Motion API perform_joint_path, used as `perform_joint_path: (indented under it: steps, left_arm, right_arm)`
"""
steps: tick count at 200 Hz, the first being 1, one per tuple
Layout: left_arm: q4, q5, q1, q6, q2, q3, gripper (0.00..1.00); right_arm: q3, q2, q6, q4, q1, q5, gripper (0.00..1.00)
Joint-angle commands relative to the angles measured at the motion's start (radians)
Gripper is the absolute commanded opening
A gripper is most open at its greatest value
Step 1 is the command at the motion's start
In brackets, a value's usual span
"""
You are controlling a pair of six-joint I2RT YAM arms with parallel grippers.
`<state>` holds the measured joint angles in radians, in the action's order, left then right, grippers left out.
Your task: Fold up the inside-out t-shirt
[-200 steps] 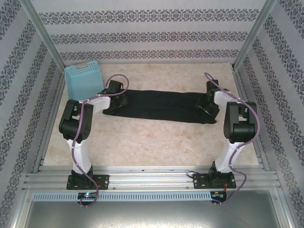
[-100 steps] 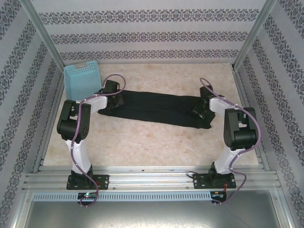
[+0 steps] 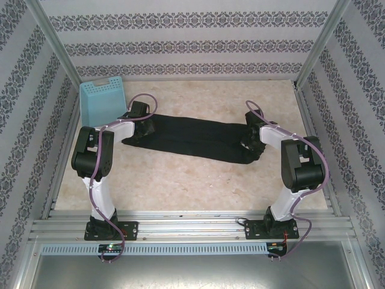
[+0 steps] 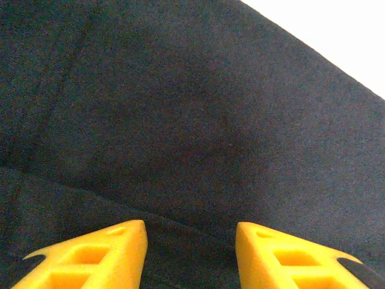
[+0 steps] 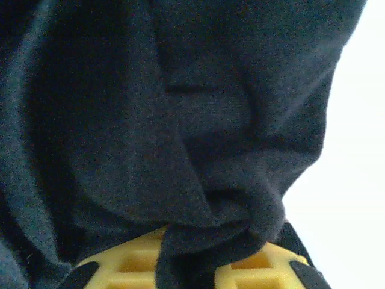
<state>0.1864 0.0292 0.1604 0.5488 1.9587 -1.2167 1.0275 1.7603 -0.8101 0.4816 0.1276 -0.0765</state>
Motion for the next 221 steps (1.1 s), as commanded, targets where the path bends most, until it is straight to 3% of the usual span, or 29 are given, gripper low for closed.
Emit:
perform_joint_path:
  steps: [1,54,115,168,221]
  left_arm:
    - [0.059,0.016,-0.014,-0.004,-0.002,0.034,0.44]
    - [0.068,0.028,0.030,0.010,-0.042,0.076,0.44]
    - [0.102,0.053,0.187,0.064,-0.103,0.081,0.43]
    - [0.176,-0.008,0.182,0.009,-0.161,0.038,0.44]
    - [0.185,-0.026,0.129,-0.013,-0.140,0.030,0.44]
  right_arm:
    - [-0.025,-0.015,0.019,-0.003,-0.024,0.008,0.00]
    - [0.016,-0.174,0.165,0.100,-0.110,-0.086,0.00]
    - [0.216,-0.203,0.347,0.318,-0.115,-0.247,0.00]
    - [0.296,-0.186,0.434,0.362,-0.108,-0.231,0.00]
    - [0.423,-0.155,0.608,0.428,-0.010,-0.335,0.00]
